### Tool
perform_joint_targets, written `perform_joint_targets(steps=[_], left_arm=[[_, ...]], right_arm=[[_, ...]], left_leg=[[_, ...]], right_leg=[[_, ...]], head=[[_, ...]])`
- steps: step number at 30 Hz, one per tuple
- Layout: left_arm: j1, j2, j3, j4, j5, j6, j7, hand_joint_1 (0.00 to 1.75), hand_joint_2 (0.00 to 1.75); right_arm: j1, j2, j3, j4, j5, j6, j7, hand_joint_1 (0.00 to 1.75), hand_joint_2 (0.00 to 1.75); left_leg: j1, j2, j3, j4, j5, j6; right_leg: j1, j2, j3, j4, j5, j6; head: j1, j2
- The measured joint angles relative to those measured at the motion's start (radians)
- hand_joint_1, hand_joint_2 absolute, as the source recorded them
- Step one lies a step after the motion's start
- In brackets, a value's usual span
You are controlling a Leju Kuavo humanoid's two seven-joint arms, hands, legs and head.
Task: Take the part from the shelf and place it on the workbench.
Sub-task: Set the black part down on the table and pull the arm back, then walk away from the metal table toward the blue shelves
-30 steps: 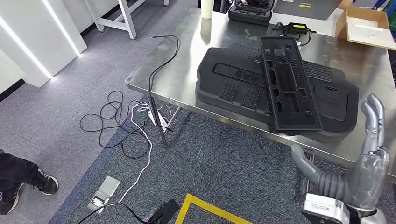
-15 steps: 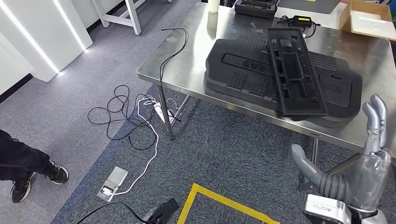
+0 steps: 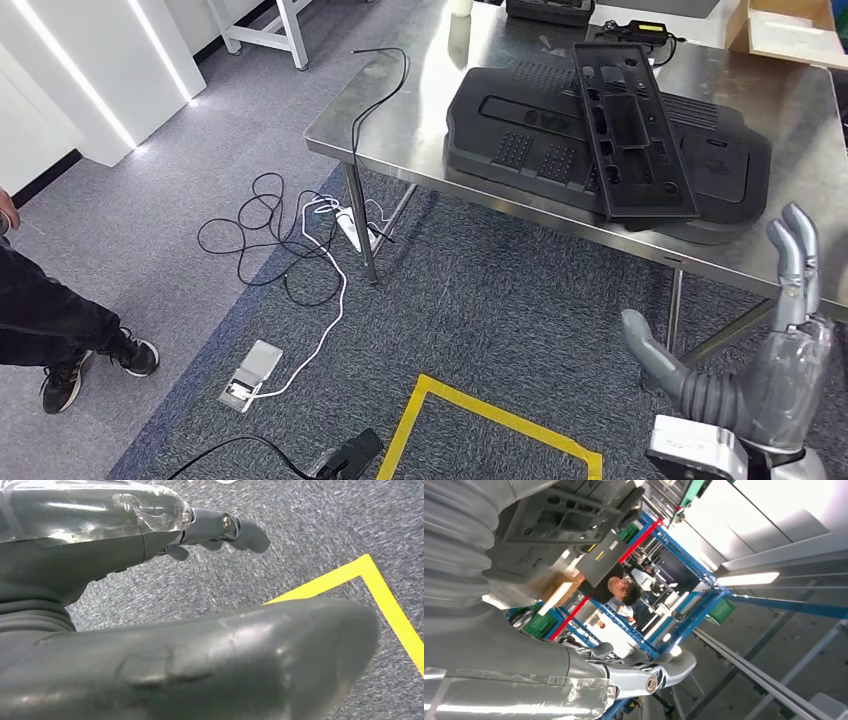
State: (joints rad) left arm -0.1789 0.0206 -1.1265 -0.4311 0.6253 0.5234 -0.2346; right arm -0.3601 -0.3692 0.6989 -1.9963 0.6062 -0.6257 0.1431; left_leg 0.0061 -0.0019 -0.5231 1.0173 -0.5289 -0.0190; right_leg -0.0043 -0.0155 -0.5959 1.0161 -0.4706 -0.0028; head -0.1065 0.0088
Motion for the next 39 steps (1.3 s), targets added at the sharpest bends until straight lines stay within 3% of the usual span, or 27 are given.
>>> perform_joint_targets(steps=[2, 3, 4, 6, 7, 8, 9, 10, 12, 14, 17, 19, 22, 23, 24, 25, 27, 29, 32, 34, 37, 38, 39], left_arm=[[0.001, 0.0, 0.0, 0.0, 0.002, 0.0, 0.0, 0.0, 0.0], [0.0, 0.0, 0.0, 0.0, 0.003, 0.0, 0.0, 0.0, 0.0], [-0.001, 0.0, 0.0, 0.0, 0.004, 0.0, 0.0, 0.0, 0.0], [-0.001, 0.0, 0.0, 0.001, 0.004, -0.001, 0.0, 0.0, 0.0], [-0.001, 0.0, 0.0, 0.001, 0.004, -0.002, 0.0, 0.0, 0.0], [-0.001, 0.0, 0.0, 0.001, 0.004, -0.002, -0.001, 0.0, 0.0], [0.0, 0.0, 0.0, 0.001, 0.005, -0.002, -0.001, 0.0, 0.0], [0.0, 0.0, 0.0, 0.002, 0.005, -0.001, -0.001, 0.0, 0.0], [-0.001, 0.0, 0.0, 0.002, 0.006, 0.001, -0.001, 0.0, 0.0], [-0.002, -0.001, 0.0, 0.002, 0.006, 0.002, -0.001, 0.0, 0.0], [-0.003, -0.001, 0.0, 0.002, 0.006, 0.002, -0.002, 0.0, 0.0], [-0.003, -0.001, 0.0, 0.002, 0.005, 0.001, -0.003, 0.0, 0.0], [-0.001, -0.001, 0.0, 0.002, 0.003, -0.005, -0.003, 0.0, 0.0], [-0.001, -0.001, 0.0, 0.002, 0.003, -0.006, -0.003, 0.0, 0.0], [0.0, -0.001, 0.0, 0.002, 0.003, -0.008, -0.003, 0.0, 0.0], [0.0, -0.001, 0.0, 0.002, 0.003, -0.008, -0.003, 0.0, 0.0], [0.0, -0.001, 0.0, 0.002, 0.004, -0.009, -0.002, 0.0, 0.0], [0.0, -0.001, 0.0, 0.002, 0.005, -0.007, -0.001, 0.0, 0.0], [0.002, -0.001, 0.0, 0.002, 0.007, -0.004, 0.001, 0.0, 0.0], [0.002, -0.001, 0.0, 0.002, 0.006, -0.003, 0.001, 0.0, 0.0], [0.002, -0.001, 0.0, 0.002, 0.006, -0.003, 0.002, 0.0, 0.0], [0.002, -0.001, 0.0, 0.002, 0.006, -0.003, 0.002, 0.0, 0.0], [0.002, -0.001, 0.0, 0.002, 0.006, -0.003, 0.002, 0.0, 0.0]], right_arm=[[0.0, 0.0, 0.0, 0.0, 0.0, 0.0, 0.0, 0.0, 1.75], [0.0, 0.001, 0.0, 0.0, 0.0, 0.0, 0.0, 0.0, 1.75], [0.0, 0.001, 0.0, 0.0, 0.0, 0.0, 0.0, 0.0, 1.75], [0.001, 0.001, 0.0, 0.0, 0.0, 0.0, 0.0, 0.0, 1.75], [0.002, 0.001, 0.0, 0.0, 0.0, 0.002, 0.0, 0.0, 1.75], [0.004, 0.001, 0.0, 0.001, 0.0, 0.004, 0.0, 0.0, 1.75], [0.005, 0.001, 0.0, 0.001, 0.0, 0.006, 0.0, 0.0, 1.75], [0.006, 0.001, 0.0, 0.001, -0.001, 0.008, 0.0, 0.0, 1.75], [0.005, 0.001, -0.001, 0.001, -0.002, 0.01, 0.0, 0.0, 1.75], [0.004, 0.001, -0.001, 0.001, -0.002, 0.011, 0.0, 0.0, 1.75], [0.003, 0.002, -0.001, 0.001, -0.002, 0.013, 0.0, 0.0, 1.75], [0.003, 0.002, -0.002, 0.001, -0.001, 0.014, 0.0, 0.0, 1.75], [0.005, 0.002, -0.006, 0.001, 0.003, 0.014, 0.001, 0.0, 1.75], [0.006, 0.002, -0.008, 0.001, 0.003, 0.015, 0.002, 0.0, 1.75], [0.007, 0.003, -0.009, 0.001, 0.004, 0.015, 0.003, 0.0, 1.75], [0.008, 0.003, -0.01, 0.001, 0.004, 0.016, 0.003, 0.0, 1.75], [0.009, 0.003, -0.011, 0.001, 0.004, 0.017, 0.004, 0.0, 1.75], [0.008, 0.003, -0.013, 0.001, 0.004, 0.018, 0.005, 0.0, 1.75], [0.006, 0.003, -0.015, 0.001, 0.002, 0.019, 0.008, 0.0, 1.75], [0.005, 0.002, -0.018, 0.001, 0.002, 0.017, 0.009, 0.0, 1.75], [0.008, 0.002, -0.021, 0.001, 0.003, 0.016, 0.011, 0.0, 1.75], [0.01, 0.002, -0.021, 0.001, 0.003, 0.016, 0.011, 0.0, 1.75], [0.012, 0.002, -0.021, 0.001, 0.003, 0.016, 0.011, 0.0, 1.75]], left_leg=[[0.002, 0.001, -0.006, -0.007, 0.009, 0.014], [0.004, 0.002, -0.01, -0.011, 0.016, 0.024], [0.006, 0.004, -0.015, -0.015, 0.023, 0.033], [0.005, 0.005, -0.032, -0.015, 0.034, 0.043], [0.004, 0.005, -0.04, -0.014, 0.038, 0.045], [0.003, 0.005, -0.047, -0.013, 0.042, 0.045], [0.003, 0.005, -0.053, -0.011, 0.046, 0.044], [0.003, 0.005, -0.057, -0.009, 0.048, 0.043], [0.002, 0.005, -0.062, -0.006, 0.051, 0.039], [0.0, 0.005, -0.067, -0.003, 0.056, 0.029], [0.0, 0.004, -0.071, 0.0, 0.062, 0.012], [-0.001, 0.003, -0.086, 0.037, 0.031, 0.001], [0.002, 0.003, -0.16, 0.221, -0.068, -0.01], [0.004, 0.003, -0.179, 0.271, -0.083, -0.012], [0.005, 0.003, -0.181, 0.286, -0.078, -0.013], [0.006, 0.003, -0.164, 0.26, -0.054, -0.013], [0.008, 0.002, -0.097, 0.135, 0.008, -0.009], [0.006, 0.002, -0.054, 0.041, 0.036, -0.002], [0.005, 0.002, -0.053, 0.016, 0.036, 0.013], [0.009, 0.003, -0.055, 0.005, 0.041, 0.026], [0.008, 0.004, -0.064, 0.001, 0.05, 0.038], [0.007, 0.005, -0.067, 0.002, 0.052, 0.04], [0.006, 0.005, -0.071, 0.004, 0.054, 0.04]], right_leg=[[-0.001, 0.001, -0.005, 0.003, 0.0, 0.011], [-0.002, 0.002, -0.012, 0.018, -0.016, 0.016], [-0.002, 0.004, -0.026, 0.052, -0.046, 0.021], [-0.006, 0.006, -0.069, 0.172, -0.126, 0.028], [-0.007, 0.007, -0.09, 0.233, -0.154, 0.031], [-0.008, 0.007, -0.098, 0.27, -0.165, 0.032], [-0.009, 0.008, -0.088, 0.27, -0.155, 0.033], [-0.01, 0.008, -0.059, 0.232, -0.13, 0.032], [-0.009, 0.008, 0.029, 0.091, -0.074, 0.026], [-0.005, 0.01, 0.08, -0.004, -0.055, 0.02], [-0.004, 0.01, 0.08, -0.025, -0.052, 0.007], [-0.009, 0.007, 0.078, -0.034, -0.043, -0.009], [-0.008, 0.005, 0.069, -0.035, -0.036, -0.021], [-0.008, 0.004, 0.066, -0.032, -0.036, -0.022], [-0.007, 0.004, 0.064, -0.029, -0.036, -0.022], [-0.007, 0.005, 0.063, -0.026, -0.037, -0.021], [-0.007, 0.006, 0.061, -0.017, -0.041, -0.017], [-0.005, 0.009, 0.055, -0.007, -0.045, -0.008], [-0.003, 0.01, 0.047, 0.0, -0.045, 0.008], [-0.005, 0.01, 0.033, 0.03, -0.073, 0.019], [-0.008, 0.011, -0.04, 0.2, -0.166, 0.029], [-0.009, 0.011, -0.061, 0.25, -0.183, 0.031], [-0.01, 0.011, -0.068, 0.27, -0.181, 0.032]], head=[[0.0, 0.0], [0.002, 0.0], [0.004, 0.0], [0.007, 0.0], [0.007, 0.0], [0.007, 0.0], [0.007, 0.0], [0.007, 0.0], [0.007, 0.0], [0.006, 0.0], [0.006, 0.0], [0.001, 0.0], [-0.006, 0.0], [-0.006, 0.0], [-0.006, 0.0], [-0.006, 0.0], [-0.006, 0.0], [-0.006, 0.0], [-0.006, 0.0], [-0.004, 0.0], [0.001, 0.0], [0.001, 0.0], [0.001, 0.0]])
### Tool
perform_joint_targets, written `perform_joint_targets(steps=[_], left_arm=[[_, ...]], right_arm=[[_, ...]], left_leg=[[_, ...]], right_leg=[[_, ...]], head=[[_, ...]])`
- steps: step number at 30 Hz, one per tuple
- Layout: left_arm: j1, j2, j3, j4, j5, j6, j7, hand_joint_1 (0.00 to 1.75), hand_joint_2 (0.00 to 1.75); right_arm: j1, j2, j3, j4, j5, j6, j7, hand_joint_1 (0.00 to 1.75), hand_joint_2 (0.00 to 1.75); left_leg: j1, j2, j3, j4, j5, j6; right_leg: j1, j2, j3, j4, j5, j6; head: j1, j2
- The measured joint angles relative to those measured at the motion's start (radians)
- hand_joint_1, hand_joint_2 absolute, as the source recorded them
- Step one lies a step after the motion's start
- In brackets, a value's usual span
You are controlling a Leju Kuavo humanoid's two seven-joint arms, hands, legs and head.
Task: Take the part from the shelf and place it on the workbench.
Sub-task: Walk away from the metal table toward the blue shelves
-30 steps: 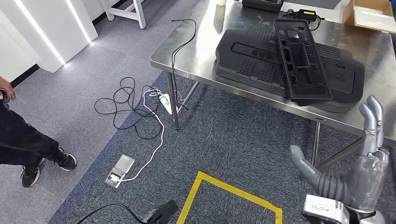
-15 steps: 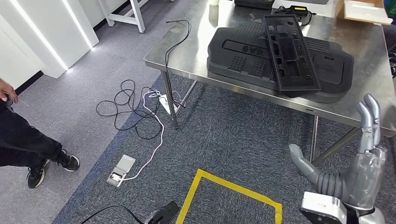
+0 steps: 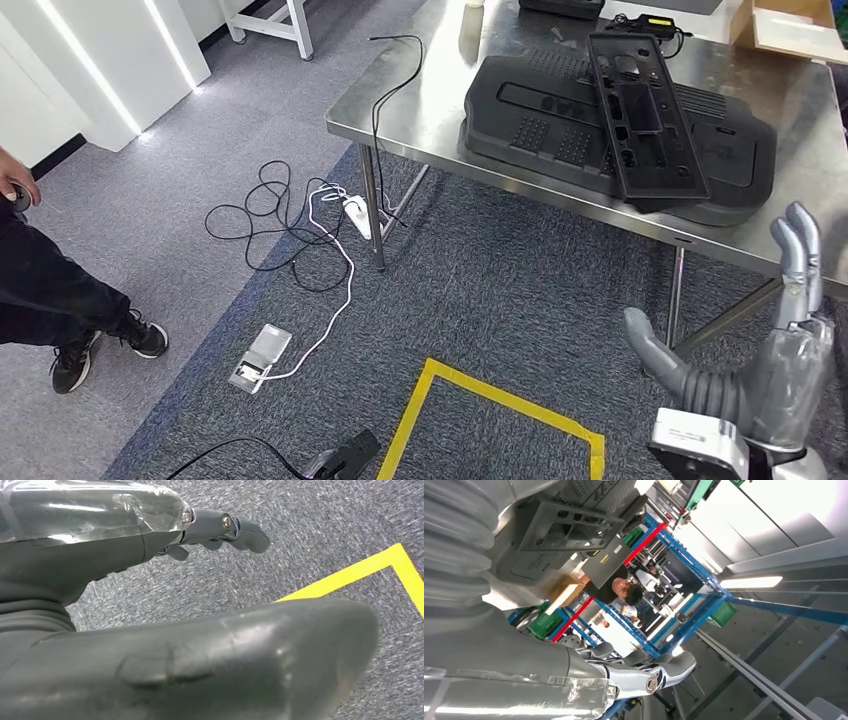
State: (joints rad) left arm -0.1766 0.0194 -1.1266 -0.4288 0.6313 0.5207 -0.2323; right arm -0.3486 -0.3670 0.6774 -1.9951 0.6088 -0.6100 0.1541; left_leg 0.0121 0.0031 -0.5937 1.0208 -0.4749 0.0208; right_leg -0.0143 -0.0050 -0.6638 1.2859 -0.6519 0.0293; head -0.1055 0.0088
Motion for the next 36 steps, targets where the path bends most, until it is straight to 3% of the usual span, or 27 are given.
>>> perform_joint_targets(steps=[1, 3, 5, 9, 11, 13, 15, 16, 17, 19, 20, 21, 24, 28, 36], left_arm=[[0.0, 0.0, 0.0, 0.0, 0.0, 0.0, 0.0, 0.0, 0.0], [0.0, 0.0, 0.0, 0.0, 0.0, 0.0, 0.0, 0.0, 0.0], [-0.001, 0.0, 0.0, 0.0, 0.0, 0.0, 0.001, 0.0, 0.0], [-0.001, 0.0, 0.0, 0.0, 0.002, 0.0, 0.002, 0.0, 0.0], [-0.001, 0.0, 0.0, 0.0, 0.004, 0.002, 0.002, 0.0, 0.0], [0.0, 0.0, 0.0, 0.0, 0.005, 0.003, 0.002, 0.0, 0.0], [0.003, 0.0, 0.0, 0.0, 0.006, 0.003, 0.002, 0.0, 0.0], [0.005, 0.0, 0.0, 0.0, 0.007, 0.003, 0.002, 0.0, 0.0], [0.005, 0.0, 0.0, 0.0, 0.007, 0.003, 0.001, 0.0, 0.0], [0.005, 0.0, 0.0, 0.0, 0.006, 0.004, 0.0, 0.0, 0.0], [0.005, 0.0, 0.0, 0.0, 0.007, 0.005, 0.0, 0.0, 0.0], [0.005, 0.0, 0.0, 0.0, 0.007, 0.006, -0.001, 0.0, 0.0], [0.008, 0.0, 0.0, 0.0, 0.008, 0.009, -0.002, 0.0, 0.0], [0.009, 0.0, 0.0, 0.0, 0.008, 0.011, -0.002, 0.0, 0.0], [0.008, 0.0, 0.0, 0.0, 0.008, 0.01, -0.001, 0.0, 0.0]], right_arm=[[0.001, 0.0, 0.0, 0.0, 0.0, 0.0, 0.0, 0.0, 1.75], [0.0, 0.0, -0.002, 0.0, 0.0, 0.0, 0.0, 0.0, 1.75], [-0.001, 0.0, -0.003, 0.0, 0.0, 0.0, 0.0, 0.0, 1.75], [-0.001, 0.0, -0.004, 0.0, 0.001, 0.001, 0.001, 0.0, 1.75], [-0.003, 0.001, -0.004, 0.0, 0.001, 0.002, 0.001, 0.0, 1.75], [-0.004, 0.001, -0.004, 0.0, 0.0, 0.003, 0.001, 0.0, 1.75], [-0.004, 0.001, -0.004, 0.0, -0.001, 0.003, 0.0, 0.0, 1.75], [-0.003, 0.001, -0.004, 0.0, -0.001, 0.003, 0.0, 0.0, 1.75], [-0.004, 0.001, -0.004, 0.0, -0.001, 0.003, 0.0, 0.0, 1.75], [-0.004, 0.002, -0.004, 0.0, -0.002, 0.003, -0.001, 0.0, 1.75], [-0.005, 0.002, -0.004, 0.0, -0.002, 0.003, -0.002, 0.0, 1.75], [-0.005, 0.002, -0.004, 0.0, -0.002, 0.003, -0.002, 0.0, 1.75], [-0.006, 0.003, -0.004, 0.0, -0.007, 0.001, 0.001, 0.0, 1.75], [-0.006, 0.004, -0.004, 0.0, -0.013, 0.001, 0.005, 0.0, 0.0], [-0.006, 0.003, -0.005, 0.0, 0.051, 0.005, 0.027, 0.0, 0.0]], left_leg=[[-0.001, 0.0, -0.002, 0.002, 0.002, -0.001], [-0.001, 0.0, -0.005, 0.005, 0.004, -0.003], [-0.004, -0.001, -0.01, 0.01, 0.008, -0.011], [-0.004, -0.002, -0.019, 0.012, 0.014, -0.036], [-0.003, -0.003, -0.039, 0.067, -0.031, -0.046], [-0.001, -0.003, -0.083, 0.189, -0.107, -0.053], [0.0, -0.003, -0.109, 0.278, -0.142, -0.056], [0.0, -0.003, -0.096, 0.271, -0.132, -0.056], [0.0, -0.003, -0.066, 0.226, -0.108, -0.053], [-0.001, -0.003, 0.011, 0.09, -0.056, -0.045], [-0.002, -0.003, 0.035, 0.04, -0.043, -0.041], [-0.003, -0.003, 0.045, 0.011, -0.038, -0.038], [-0.004, -0.002, 0.045, -0.001, -0.039, -0.034], [-0.007, -0.002, 0.045, -0.001, -0.039, -0.029], [-0.009, -0.002, 0.045, 0.0, -0.041, -0.023]], right_leg=[[0.0, 0.0, 0.013, -0.02, 0.02, -0.001], [0.0, 0.0, 0.081, -0.148, 0.084, -0.007], [0.004, 0.001, 0.132, -0.255, 0.119, -0.015], [0.007, 0.003, 0.13, -0.282, 0.137, -0.038], [0.002, -0.001, 0.125, -0.29, 0.15, -0.052], [0.003, -0.004, 0.114, -0.289, 0.156, -0.059], [0.004, -0.006, 0.103, -0.284, 0.16, -0.061], [0.004, -0.006, 0.099, -0.281, 0.161, -0.06], [0.004, -0.006, 0.096, -0.278, 0.162, -0.059], [0.006, -0.006, 0.093, -0.271, 0.162, -0.054], [0.008, -0.006, 0.09, -0.268, 0.162, -0.049], [0.011, -0.005, 0.087, -0.265, 0.159, -0.047], [0.013, -0.003, 0.084, -0.263, 0.155, -0.049], [0.009, -0.002, 0.089, -0.271, 0.163, -0.038], [0.008, -0.002, 0.09, -0.276, 0.165, -0.029]], head=[[0.0, 0.0], [0.0, 0.0], [0.0, 0.0], [-0.002, 0.0], [-0.006, 0.0], [-0.01, 0.0], [-0.01, 0.0], [-0.011, 0.0], [-0.011, 0.0], [-0.01, 0.0], [-0.01, 0.0], [-0.01, 0.0], [-0.009, 0.0], [-0.009, 0.0], [-0.01, 0.0]])
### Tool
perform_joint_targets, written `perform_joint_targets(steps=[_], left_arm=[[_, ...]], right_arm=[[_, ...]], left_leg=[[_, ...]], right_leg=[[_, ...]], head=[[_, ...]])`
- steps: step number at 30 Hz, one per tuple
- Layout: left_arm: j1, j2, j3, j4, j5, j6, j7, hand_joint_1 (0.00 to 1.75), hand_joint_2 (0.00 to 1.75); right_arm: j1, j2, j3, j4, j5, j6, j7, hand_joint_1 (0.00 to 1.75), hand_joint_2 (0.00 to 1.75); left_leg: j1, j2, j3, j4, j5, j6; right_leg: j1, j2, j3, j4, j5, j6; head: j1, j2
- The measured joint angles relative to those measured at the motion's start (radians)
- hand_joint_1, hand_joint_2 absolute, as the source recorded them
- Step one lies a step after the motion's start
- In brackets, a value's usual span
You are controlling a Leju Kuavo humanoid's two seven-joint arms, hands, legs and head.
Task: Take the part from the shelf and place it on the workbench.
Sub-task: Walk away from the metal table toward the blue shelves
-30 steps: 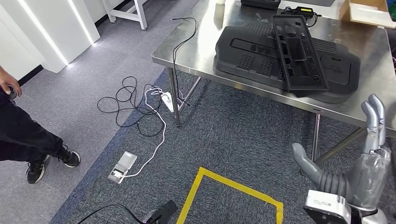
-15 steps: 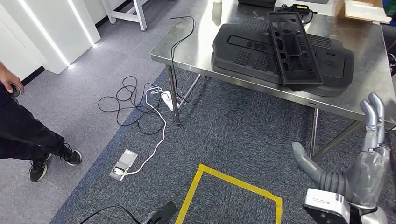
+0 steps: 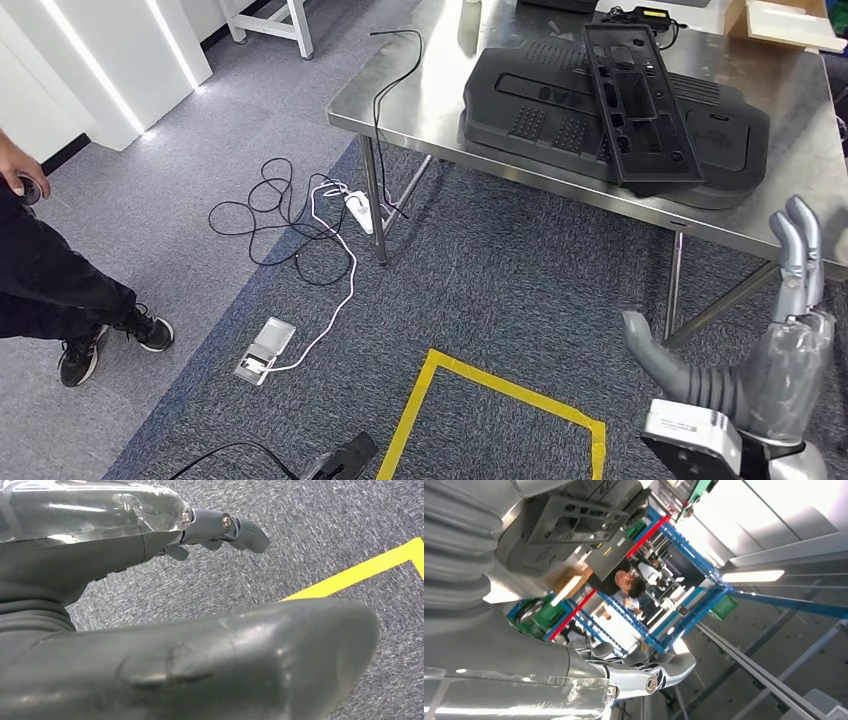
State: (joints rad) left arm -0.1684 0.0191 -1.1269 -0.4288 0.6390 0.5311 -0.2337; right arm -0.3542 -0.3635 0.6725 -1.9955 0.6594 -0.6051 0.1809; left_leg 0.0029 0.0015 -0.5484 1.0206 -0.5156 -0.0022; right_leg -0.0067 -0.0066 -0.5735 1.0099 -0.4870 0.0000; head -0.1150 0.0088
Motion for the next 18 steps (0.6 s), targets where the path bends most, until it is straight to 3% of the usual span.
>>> perform_joint_targets(steps=[13, 17, 18], left_arm=[[-0.001, 0.0, 0.0, 0.0, -0.003, -0.004, 0.001, 0.0, 0.0], [-0.001, 0.0, 0.0, 0.0, -0.003, -0.004, 0.001, 0.0, 0.0], [-0.001, 0.0, 0.0, 0.0, -0.002, -0.004, 0.001, 0.0, 0.0]], right_arm=[[0.011, -0.001, -0.019, -0.009, 0.042, -0.02, 0.024, 0.0, 0.0], [0.014, -0.002, -0.023, -0.012, 0.041, -0.022, 0.025, 0.0, 1.75], [0.014, -0.002, -0.023, -0.012, 0.041, -0.022, 0.025, 0.0, 1.75]], left_leg=[[0.002, 0.0, 0.003, -0.004, 0.0, 0.0], [0.002, 0.0, 0.003, -0.004, 0.0, 0.0], [0.002, 0.0, 0.003, -0.004, 0.0, 0.0]], right_leg=[[0.001, 0.001, 0.0, 0.0, -0.001, 0.003], [0.002, 0.001, 0.0, 0.0, -0.002, 0.002], [0.002, 0.001, 0.0, 0.0, -0.002, 0.002]], head=[[0.0, 0.0], [0.0, 0.0], [0.0, 0.0]])
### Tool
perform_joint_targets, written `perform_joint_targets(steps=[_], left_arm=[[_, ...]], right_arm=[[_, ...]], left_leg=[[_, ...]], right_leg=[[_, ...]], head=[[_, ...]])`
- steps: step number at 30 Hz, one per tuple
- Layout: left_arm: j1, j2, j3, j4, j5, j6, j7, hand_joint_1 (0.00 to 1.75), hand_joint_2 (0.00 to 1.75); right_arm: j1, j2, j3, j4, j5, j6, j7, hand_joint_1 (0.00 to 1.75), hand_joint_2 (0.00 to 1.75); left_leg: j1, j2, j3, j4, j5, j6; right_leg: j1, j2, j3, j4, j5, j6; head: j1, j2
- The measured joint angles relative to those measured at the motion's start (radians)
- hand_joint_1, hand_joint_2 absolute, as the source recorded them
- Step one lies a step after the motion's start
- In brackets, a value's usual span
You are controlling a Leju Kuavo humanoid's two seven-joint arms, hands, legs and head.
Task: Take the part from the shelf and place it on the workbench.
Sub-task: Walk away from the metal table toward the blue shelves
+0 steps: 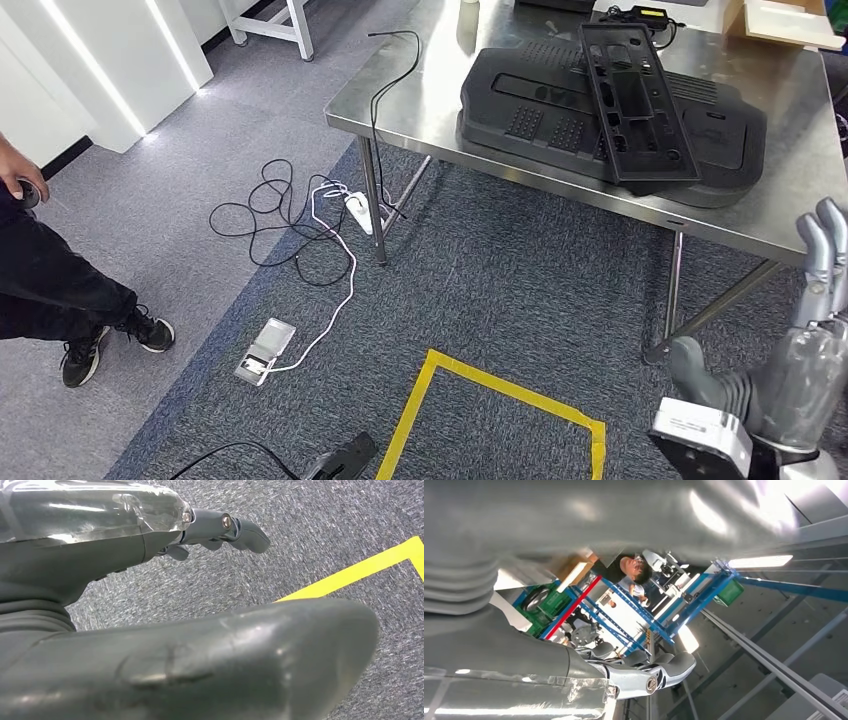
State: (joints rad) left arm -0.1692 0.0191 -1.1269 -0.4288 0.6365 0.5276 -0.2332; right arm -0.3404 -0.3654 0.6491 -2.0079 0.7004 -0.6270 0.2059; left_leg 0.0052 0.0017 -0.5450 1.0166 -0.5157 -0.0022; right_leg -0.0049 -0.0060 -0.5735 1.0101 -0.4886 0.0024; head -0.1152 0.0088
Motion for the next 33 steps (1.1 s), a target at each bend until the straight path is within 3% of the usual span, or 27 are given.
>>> perform_joint_targets(steps=[2, 5, 7, 9, 10, 11, 12, 13, 15, 17, 19, 21, 23, 25, 26, 27, 28, 30, 32, 33], left_arm=[[0.0, 0.0, 0.0, 0.0, 0.0, 0.0, 0.0, 0.0, 0.0], [-0.002, 0.0, 0.0, 0.0, 0.001, 0.0, 0.0, 0.0, 0.0], [-0.004, -0.001, 0.0, 0.0, 0.001, 0.0, 0.0, 0.0, 0.0], [-0.005, -0.001, 0.0, 0.0, 0.001, 0.0, 0.0, 0.0, 0.0], [-0.004, -0.001, 0.0, 0.0, 0.002, -0.001, 0.0, 0.0, 0.0], [-0.004, -0.001, 0.0, 0.0, 0.002, -0.001, 0.0, 0.0, 0.0], [-0.004, -0.001, 0.0, 0.0, 0.003, -0.001, 0.0, 0.0, 0.0], [-0.004, -0.001, 0.0, 0.0, 0.004, -0.002, 0.0, 0.0, 0.0], [-0.005, 0.0, 0.0, 0.0, 0.007, -0.002, 0.0, 0.0, 0.0], [-0.006, 0.0, 0.0, 0.001, 0.012, -0.002, -0.001, 0.0, 0.0], [-0.003, 0.0, 0.0, 0.001, 0.015, -0.002, -0.001, 0.0, 0.0], [-0.003, 0.0, 0.0, 0.001, 0.016, -0.001, -0.002, 0.0, 0.0], [-0.004, 0.0, 0.0, 0.001, 0.018, 0.0, -0.005, 0.0, 0.0], [-0.002, 0.0, 0.0, 0.001, 0.021, 0.002, -0.008, 0.0, 0.0], [0.0, 0.0, 0.0, 0.001, 0.023, 0.002, -0.009, 0.0, 0.0], [0.002, 0.0, 0.0, 0.001, 0.025, 0.002, -0.01, 0.0, 0.0], [0.003, 0.0, 0.0, 0.001, 0.026, 0.003, -0.011, 0.0, 0.0], [0.002, 0.001, 0.0, 0.001, 0.029, 0.004, -0.013, 0.0, 0.0], [0.001, 0.002, 0.0, 0.001, 0.032, 0.005, -0.014, 0.0, 0.0], [0.002, 0.002, 0.0, 0.001, 0.033, 0.005, -0.014, 0.0, 0.0]], right_arm=[[0.0, -0.001, -0.001, -0.001, 0.0, 0.0, 0.0, 0.0, 1.75], [-0.001, -0.002, -0.002, -0.005, 0.005, 0.0, 0.002, 0.0, 1.75], [-0.002, -0.003, -0.003, -0.007, 0.011, 0.0, 0.005, 0.0, 1.75], [0.0, -0.004, -0.003, -0.008, 0.016, 0.001, 0.009, 0.0, 1.75], [0.001, -0.004, -0.003, -0.007, 0.017, 0.002, 0.01, 0.0, 1.75], [0.002, -0.004, -0.003, -0.007, 0.018, 0.004, 0.01, 0.0, 1.75], [0.002, -0.004, -0.003, -0.007, 0.019, 0.006, 0.011, 0.0, 1.75], [0.002, -0.004, -0.003, -0.007, 0.019, 0.008, 0.011, 0.0, 1.75], [0.001, -0.004, -0.003, -0.006, 0.019, 0.012, 0.011, 0.0, 1.75], [0.0, -0.004, -0.002, -0.005, 0.015, 0.016, 0.012, 0.0, 1.75], [-0.004, -0.004, -0.002, -0.004, 0.011, 0.02, 0.012, 0.0, 1.75], [-0.012, -0.004, -0.002, -0.004, 0.005, 0.022, 0.01, 0.0, 1.75], [-0.016, -0.004, -0.001, -0.003, 0.0, 0.023, 0.007, 0.0, 1.75], [-0.018, -0.004, 0.0, -0.001, -0.004, 0.024, 0.003, 0.0, 1.75], [-0.019, -0.004, 0.0, 0.001, -0.006, 0.024, 0.002, 0.0, 1.75], [-0.02, -0.004, 0.0, 0.002, -0.008, 0.024, 0.001, 0.0, 1.75], [-0.023, -0.004, 0.001, 0.003, -0.009, 0.024, 0.0, 0.0, 1.75], [-0.029, -0.004, 0.001, 0.004, -0.011, 0.024, -0.002, 0.0, 1.75], [-0.031, -0.004, 0.002, 0.006, -0.016, 0.022, -0.004, 0.0, 1.75], [-0.032, -0.004, 0.002, 0.006, -0.018, 0.02, -0.006, 0.0, 1.75]], left_leg=[[-0.002, 0.0, 0.0, 0.001, 0.0, 0.003], [0.002, 0.0, 0.016, -0.027, 0.013, 0.017], [0.01, 0.0, 0.03, -0.053, 0.025, 0.024], [0.012, -0.004, 0.032, -0.057, 0.026, 0.025], [0.013, -0.008, 0.033, -0.056, 0.025, 0.023], [0.016, -0.014, 0.033, -0.053, 0.022, 0.019], [0.021, -0.021, 0.033, -0.048, 0.017, 0.012], [0.026, -0.029, 0.034, -0.039, 0.01, 0.003], [0.033, -0.044, 0.026, -0.016, -0.007, -0.018], [0.034, -0.057, 0.015, -0.002, -0.015, -0.034], [0.036, -0.065, 0.014, -0.001, -0.016, -0.043], [0.035, -0.046, 0.002, 0.032, -0.034, -0.049], [0.03, -0.018, -0.053, 0.145, -0.083, -0.05], [0.024, -0.012, -0.124, 0.27, -0.121, -0.046], [0.02, -0.011, -0.142, 0.292, -0.115, -0.04], [0.015, -0.01, -0.141, 0.275, -0.092, -0.031], [0.008, -0.006, -0.123, 0.224, -0.053, -0.018], [-0.011, 0.029, -0.074, 0.099, 0.009, 0.01], [-0.026, 0.058, -0.053, 0.037, 0.024, 0.026], [-0.029, 0.057, -0.054, 0.031, 0.024, 0.027]], right_leg=[[-0.002, -0.001, 0.001, -0.003, 0.002, 0.003], [-0.005, -0.002, 0.007, -0.005, -0.001, 0.015], [-0.005, 0.001, -0.026, 0.067, -0.044, 0.019], [-0.011, 0.004, -0.092, 0.193, -0.097, 0.025], [-0.016, 0.004, -0.118, 0.237, -0.105, 0.029], [-0.022, 0.004, -0.128, 0.246, -0.094, 0.034], [-0.028, 0.005, -0.118, 0.216, -0.063, 0.039], [-0.034, 0.008, -0.093, 0.156, -0.023, 0.046], [-0.042, 0.033, -0.045, 0.053, 0.016, 0.057], [-0.041, 0.049, -0.035, 0.032, 0.004, 0.046], [-0.038, 0.037, -0.036, 0.036, -0.001, 0.025], [-0.037, 0.02, -0.031, 0.035, -0.005, 0.011], [-0.032, 0.0, -0.026, 0.034, -0.01, -0.001], [-0.023, -0.02, -0.02, 0.035, -0.017, -0.01], [-0.017, -0.03, -0.016, 0.035, -0.02, -0.014], [-0.012, -0.039, -0.01, 0.035, -0.024, -0.017], [-0.008, -0.047, -0.004, 0.034, -0.028, -0.018], [0.0, -0.064, 0.007, 0.033, -0.036, -0.018], [0.003, -0.081, 0.012, 0.03, -0.039, -0.012], [0.004, -0.091, 0.013, 0.028, -0.039, -0.009]], head=[[0.0, 0.0], [0.001, 0.0], [0.005, 0.0], [0.009, 0.0], [0.01, 0.0], [0.011, 0.0], [0.011, 0.0], [0.011, 0.0], [0.017, 0.0], [0.018, 0.0], [0.013, 0.0], [0.007, 0.0], [0.0, 0.0], [-0.003, 0.0], [-0.004, 0.0], [-0.005, 0.0], [-0.005, 0.0], [-0.004, 0.0], [0.0, 0.0], [0.001, 0.0]])
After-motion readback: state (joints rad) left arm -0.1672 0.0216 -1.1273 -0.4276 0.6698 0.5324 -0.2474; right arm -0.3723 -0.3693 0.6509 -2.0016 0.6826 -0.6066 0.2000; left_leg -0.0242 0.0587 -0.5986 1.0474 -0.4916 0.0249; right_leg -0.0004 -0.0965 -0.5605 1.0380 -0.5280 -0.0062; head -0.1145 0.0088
